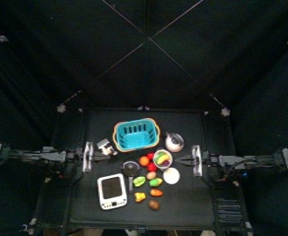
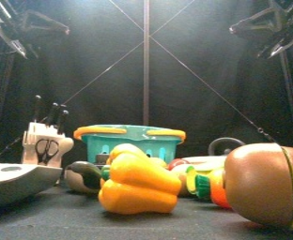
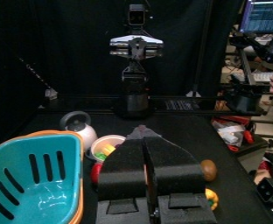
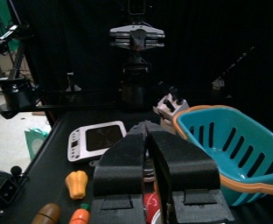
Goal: Grab apple
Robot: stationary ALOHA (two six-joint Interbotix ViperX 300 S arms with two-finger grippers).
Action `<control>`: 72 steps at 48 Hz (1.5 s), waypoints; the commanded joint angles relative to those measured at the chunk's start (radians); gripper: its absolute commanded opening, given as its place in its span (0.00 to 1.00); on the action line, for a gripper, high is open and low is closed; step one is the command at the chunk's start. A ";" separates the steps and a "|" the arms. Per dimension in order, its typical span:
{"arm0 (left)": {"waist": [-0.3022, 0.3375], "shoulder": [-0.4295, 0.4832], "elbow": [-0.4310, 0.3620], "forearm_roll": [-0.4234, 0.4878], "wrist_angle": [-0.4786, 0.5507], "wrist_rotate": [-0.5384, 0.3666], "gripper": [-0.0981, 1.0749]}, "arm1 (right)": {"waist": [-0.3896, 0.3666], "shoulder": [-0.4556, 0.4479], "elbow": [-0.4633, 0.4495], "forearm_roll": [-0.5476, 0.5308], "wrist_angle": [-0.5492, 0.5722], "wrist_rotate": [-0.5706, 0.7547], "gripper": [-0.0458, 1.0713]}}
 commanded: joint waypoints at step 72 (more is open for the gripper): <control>-0.041 0.374 -0.129 -0.005 -0.210 -0.003 0.09 | 0.005 0.566 -0.350 0.298 0.284 0.029 0.19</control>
